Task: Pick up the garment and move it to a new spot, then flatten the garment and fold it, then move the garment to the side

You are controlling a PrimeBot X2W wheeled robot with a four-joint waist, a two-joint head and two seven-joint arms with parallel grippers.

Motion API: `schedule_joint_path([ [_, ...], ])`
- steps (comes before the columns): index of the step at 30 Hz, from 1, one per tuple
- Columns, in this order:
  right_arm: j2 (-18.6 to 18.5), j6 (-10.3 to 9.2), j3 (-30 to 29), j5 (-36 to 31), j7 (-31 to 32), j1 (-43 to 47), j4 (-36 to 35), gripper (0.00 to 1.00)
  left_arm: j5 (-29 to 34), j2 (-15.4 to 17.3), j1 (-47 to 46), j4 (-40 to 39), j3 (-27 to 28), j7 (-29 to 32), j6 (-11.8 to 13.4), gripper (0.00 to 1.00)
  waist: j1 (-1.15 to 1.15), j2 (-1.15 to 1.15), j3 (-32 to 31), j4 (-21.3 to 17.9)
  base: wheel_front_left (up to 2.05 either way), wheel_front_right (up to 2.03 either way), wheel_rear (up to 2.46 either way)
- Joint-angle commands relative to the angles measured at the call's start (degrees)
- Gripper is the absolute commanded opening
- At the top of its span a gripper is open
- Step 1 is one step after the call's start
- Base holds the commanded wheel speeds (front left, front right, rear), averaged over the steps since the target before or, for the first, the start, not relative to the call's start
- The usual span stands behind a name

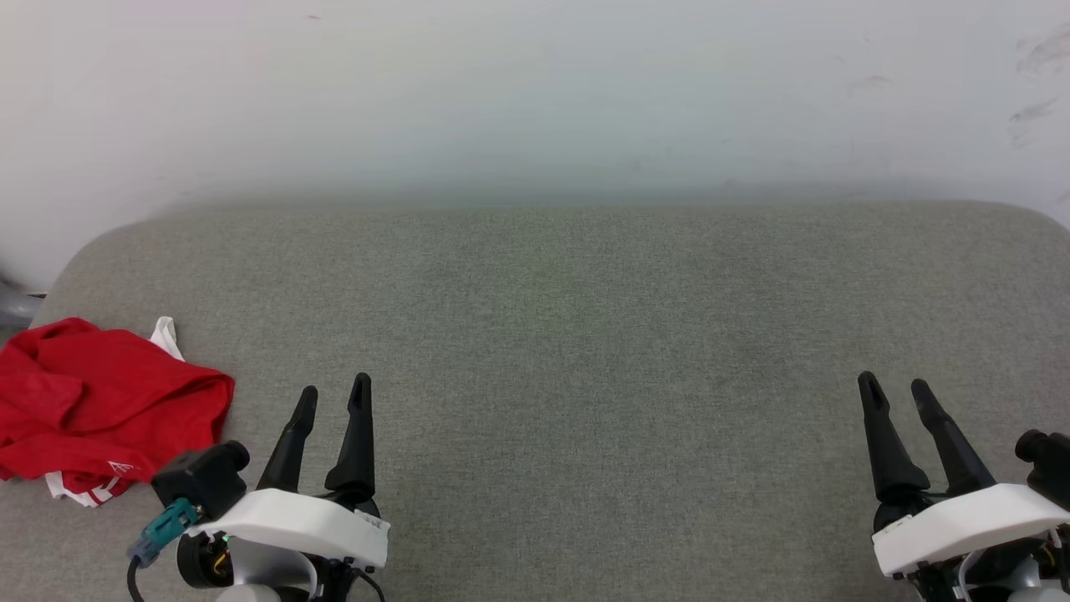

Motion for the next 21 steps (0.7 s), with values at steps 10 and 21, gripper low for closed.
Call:
schedule_joint_path([
  [10,-0.1,0.0,-0.7,-8.4,0.6,0.5,-1.3,1.0,8.3,1.8,-0.7,-0.4,-1.6,-2.0,2.4,1.0,-0.01,0.0,-0.1,-0.1,0.0,0.0,0.0],
  [21,0.4,0.0,-0.9,-14.2,1.0,1.1,-2.3,1.0,12.8,2.3,-0.4,0.3,-3.0,-3.3,2.7,1.0,-0.01,0.0,-0.3,-0.1,0.0,0.0,0.0],
])
